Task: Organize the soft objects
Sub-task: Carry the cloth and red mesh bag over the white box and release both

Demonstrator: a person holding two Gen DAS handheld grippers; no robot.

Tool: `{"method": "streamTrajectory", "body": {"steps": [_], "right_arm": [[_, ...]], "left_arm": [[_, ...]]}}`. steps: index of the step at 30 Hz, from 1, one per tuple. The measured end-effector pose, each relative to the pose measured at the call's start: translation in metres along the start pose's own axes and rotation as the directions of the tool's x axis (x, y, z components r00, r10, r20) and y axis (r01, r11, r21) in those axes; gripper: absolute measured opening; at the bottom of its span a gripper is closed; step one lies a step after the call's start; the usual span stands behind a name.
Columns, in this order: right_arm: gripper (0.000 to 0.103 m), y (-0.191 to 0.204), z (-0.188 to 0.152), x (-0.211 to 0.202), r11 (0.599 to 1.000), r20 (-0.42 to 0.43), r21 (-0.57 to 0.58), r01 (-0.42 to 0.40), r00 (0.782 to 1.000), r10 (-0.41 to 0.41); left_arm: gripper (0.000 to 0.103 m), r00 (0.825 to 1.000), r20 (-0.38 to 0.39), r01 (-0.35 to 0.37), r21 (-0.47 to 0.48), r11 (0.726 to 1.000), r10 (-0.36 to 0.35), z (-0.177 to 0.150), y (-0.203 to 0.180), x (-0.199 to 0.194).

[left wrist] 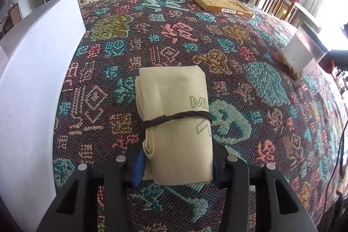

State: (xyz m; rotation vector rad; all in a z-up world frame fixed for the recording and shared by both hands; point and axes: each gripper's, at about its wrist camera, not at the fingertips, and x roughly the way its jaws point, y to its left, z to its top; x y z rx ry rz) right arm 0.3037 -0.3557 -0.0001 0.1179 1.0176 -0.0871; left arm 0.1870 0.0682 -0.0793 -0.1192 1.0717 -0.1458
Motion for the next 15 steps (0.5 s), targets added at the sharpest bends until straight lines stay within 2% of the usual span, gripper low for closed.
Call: {"method": "streamTrajectory", "body": {"steps": [5,8,10,12,15], "right_arm": [[0.021,0.030,0.024,-0.053,0.997,0.080,-0.071,-0.040,0.996,0.046],[0.021,0.071,0.027,-0.082,0.986,0.089,-0.146,-0.083,0.991,0.097],[0.021,0.108,0.022,-0.101,0.971,0.090,-0.192,-0.140,0.983,0.159],[0.021,0.153,0.011,-0.118,0.946,0.083,-0.237,-0.221,0.966,0.246],[0.022,0.230,-0.012,-0.139,0.884,0.047,-0.299,-0.360,0.920,0.390]], "left_arm": [[0.046,0.990,0.102,0.107,-0.066,0.992,-0.100,0.038,-0.004,-0.043],[0.046,0.978,0.157,0.148,-0.073,0.986,-0.135,0.055,0.000,-0.077],[0.046,0.972,0.184,0.162,-0.080,0.984,-0.145,0.059,0.011,-0.099],[0.046,0.969,0.211,0.150,-0.088,0.985,-0.128,0.059,0.030,-0.122],[0.047,0.969,0.240,0.076,-0.107,0.991,-0.049,0.050,0.071,-0.155]]}}
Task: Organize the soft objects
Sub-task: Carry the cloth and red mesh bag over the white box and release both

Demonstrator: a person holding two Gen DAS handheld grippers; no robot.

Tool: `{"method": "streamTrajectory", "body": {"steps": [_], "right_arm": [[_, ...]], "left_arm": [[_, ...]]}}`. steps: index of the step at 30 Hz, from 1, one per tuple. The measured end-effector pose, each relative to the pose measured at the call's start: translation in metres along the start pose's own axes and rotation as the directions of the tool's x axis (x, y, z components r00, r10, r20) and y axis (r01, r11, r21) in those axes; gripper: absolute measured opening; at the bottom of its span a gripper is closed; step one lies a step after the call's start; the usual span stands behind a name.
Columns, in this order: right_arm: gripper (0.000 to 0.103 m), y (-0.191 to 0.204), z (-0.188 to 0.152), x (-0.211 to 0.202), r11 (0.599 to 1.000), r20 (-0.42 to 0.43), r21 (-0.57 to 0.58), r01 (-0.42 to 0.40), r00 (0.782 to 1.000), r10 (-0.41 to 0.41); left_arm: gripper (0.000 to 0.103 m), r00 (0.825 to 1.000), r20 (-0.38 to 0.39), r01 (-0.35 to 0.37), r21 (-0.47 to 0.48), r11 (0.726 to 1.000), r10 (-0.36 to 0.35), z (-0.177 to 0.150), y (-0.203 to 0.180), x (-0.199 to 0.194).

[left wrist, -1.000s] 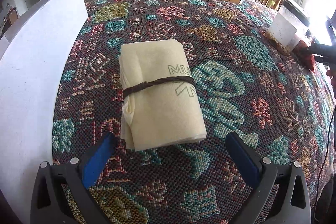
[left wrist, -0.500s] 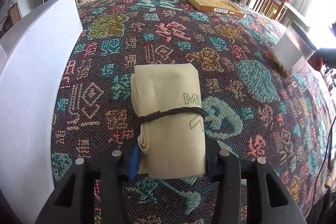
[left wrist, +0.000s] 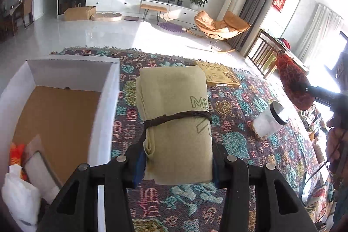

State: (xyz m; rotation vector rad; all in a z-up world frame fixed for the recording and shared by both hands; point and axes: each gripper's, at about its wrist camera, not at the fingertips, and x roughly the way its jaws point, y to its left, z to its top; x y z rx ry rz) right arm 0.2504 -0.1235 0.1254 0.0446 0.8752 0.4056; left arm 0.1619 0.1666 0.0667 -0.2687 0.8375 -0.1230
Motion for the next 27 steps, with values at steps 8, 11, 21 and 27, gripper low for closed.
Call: {"method": "streamTrajectory", "body": {"steps": [8,11,21,27], "right_arm": [[0.022,0.214,-0.022,0.040,0.939,-0.081,-0.163,-0.303,0.952,0.294],[0.034,0.266,-0.040,0.060,0.917,-0.119,-0.177,-0.358,0.933,0.341],[0.072,0.295,-0.097,0.091,0.895,-0.214,-0.187,-0.405,0.906,0.366],[0.072,0.297,-0.107,0.074,0.909,-0.212,-0.283,-0.306,0.944,0.252]], "left_arm": [[0.051,0.959,0.023,-0.281,-0.073,0.957,0.283,-0.017,0.127,-0.070],[0.066,0.937,0.002,-0.345,-0.122,0.930,0.348,-0.034,0.161,-0.081],[0.089,0.850,0.011,-0.523,-0.108,0.845,0.527,-0.076,0.165,-0.098],[0.097,0.816,-0.023,-0.577,-0.090,0.811,0.578,-0.092,0.134,-0.102]]}}
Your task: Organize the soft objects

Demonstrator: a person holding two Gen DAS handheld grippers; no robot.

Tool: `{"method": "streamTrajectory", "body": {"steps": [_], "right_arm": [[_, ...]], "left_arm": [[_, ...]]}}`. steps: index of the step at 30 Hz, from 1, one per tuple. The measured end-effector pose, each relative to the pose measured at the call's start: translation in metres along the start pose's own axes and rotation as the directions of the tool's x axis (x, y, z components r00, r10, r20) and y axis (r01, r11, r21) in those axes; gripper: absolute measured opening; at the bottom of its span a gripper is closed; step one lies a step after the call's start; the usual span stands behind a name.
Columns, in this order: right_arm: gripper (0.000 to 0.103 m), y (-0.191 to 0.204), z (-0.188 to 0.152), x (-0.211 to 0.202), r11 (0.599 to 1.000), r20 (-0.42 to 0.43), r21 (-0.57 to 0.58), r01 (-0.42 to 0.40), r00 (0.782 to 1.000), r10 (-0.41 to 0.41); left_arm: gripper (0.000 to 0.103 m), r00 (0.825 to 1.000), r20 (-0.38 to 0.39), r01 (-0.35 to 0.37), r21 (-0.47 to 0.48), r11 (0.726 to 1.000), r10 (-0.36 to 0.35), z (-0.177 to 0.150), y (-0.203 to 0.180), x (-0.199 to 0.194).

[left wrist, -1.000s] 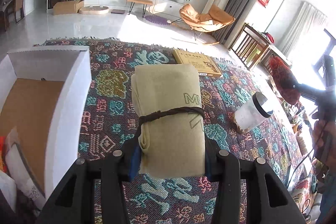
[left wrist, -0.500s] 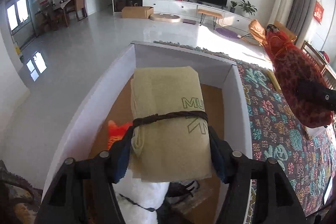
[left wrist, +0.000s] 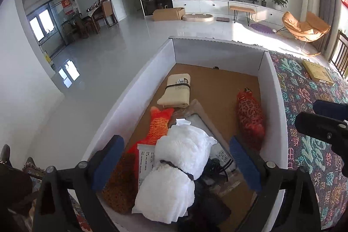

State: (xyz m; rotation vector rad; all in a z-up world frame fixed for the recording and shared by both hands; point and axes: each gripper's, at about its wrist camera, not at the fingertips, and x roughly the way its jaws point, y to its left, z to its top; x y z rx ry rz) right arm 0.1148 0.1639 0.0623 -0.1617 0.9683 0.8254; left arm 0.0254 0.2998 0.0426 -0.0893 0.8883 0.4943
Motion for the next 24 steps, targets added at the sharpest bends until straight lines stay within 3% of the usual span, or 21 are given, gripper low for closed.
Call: {"method": "streamTrajectory", "body": {"steps": [4,9,24], "right_arm": [[0.072,0.009,-0.015,-0.005,0.996,-0.043,-0.057,0.066,0.997,-0.069],[0.072,0.010,-0.031,-0.010,0.995,-0.071,-0.040,0.090,0.993,-0.093],[0.072,0.043,-0.037,-0.023,0.989,-0.104,-0.038,0.146,0.983,-0.150]], "left_arm": [[0.097,1.000,0.000,-0.019,0.001,1.000,0.019,-0.012,-0.008,-0.017],[0.097,0.997,0.008,-0.075,-0.006,0.997,0.075,-0.019,-0.005,-0.031],[0.097,0.999,0.046,-0.024,-0.077,0.997,0.028,-0.024,0.017,-0.063]]}}
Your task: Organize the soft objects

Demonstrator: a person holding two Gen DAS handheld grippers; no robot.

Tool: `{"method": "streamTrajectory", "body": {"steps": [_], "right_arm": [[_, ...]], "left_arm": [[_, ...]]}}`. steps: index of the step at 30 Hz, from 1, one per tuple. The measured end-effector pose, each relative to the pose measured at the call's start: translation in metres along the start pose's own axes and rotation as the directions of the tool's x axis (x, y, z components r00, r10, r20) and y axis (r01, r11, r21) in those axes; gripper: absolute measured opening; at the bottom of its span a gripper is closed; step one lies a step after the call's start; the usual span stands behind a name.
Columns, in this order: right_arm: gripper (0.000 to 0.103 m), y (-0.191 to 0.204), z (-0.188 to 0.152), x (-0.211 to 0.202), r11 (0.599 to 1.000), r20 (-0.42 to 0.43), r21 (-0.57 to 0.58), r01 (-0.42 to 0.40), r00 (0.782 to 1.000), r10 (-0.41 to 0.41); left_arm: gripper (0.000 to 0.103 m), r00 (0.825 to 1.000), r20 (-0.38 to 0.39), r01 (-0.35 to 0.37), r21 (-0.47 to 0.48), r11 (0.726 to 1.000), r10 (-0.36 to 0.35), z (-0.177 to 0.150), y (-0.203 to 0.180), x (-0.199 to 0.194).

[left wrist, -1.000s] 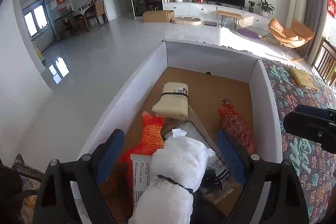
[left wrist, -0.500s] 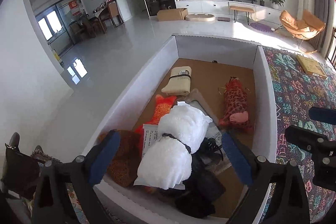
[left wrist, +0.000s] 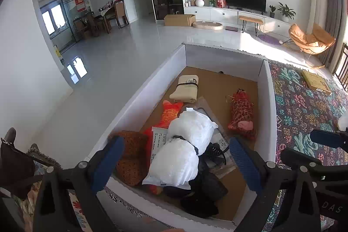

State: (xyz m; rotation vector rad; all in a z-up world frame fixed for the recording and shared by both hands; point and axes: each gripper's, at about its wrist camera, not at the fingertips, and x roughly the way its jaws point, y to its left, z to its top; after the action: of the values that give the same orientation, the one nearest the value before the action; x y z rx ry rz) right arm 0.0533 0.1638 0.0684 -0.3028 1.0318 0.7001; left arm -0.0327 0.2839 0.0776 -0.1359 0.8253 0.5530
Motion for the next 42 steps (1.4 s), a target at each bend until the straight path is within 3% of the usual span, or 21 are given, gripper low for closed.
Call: {"method": "streamTrajectory", "body": {"steps": [14,20,42], "right_arm": [[0.072,0.016,0.000,-0.006,1.000,0.002,-0.025,0.017,1.000,-0.017],[0.072,0.014,0.000,-0.008,0.999,0.002,-0.025,0.025,1.000,-0.025],[0.072,0.010,0.003,-0.008,0.999,0.004,-0.020,0.033,0.999,-0.033]], "left_arm": [[0.097,1.000,-0.006,-0.010,-0.024,1.000,0.009,-0.002,0.006,-0.002],[0.103,1.000,0.010,-0.024,-0.019,1.000,0.024,-0.002,0.007,-0.004],[0.103,1.000,0.012,-0.022,-0.033,0.999,0.023,-0.003,0.011,0.001]]}}
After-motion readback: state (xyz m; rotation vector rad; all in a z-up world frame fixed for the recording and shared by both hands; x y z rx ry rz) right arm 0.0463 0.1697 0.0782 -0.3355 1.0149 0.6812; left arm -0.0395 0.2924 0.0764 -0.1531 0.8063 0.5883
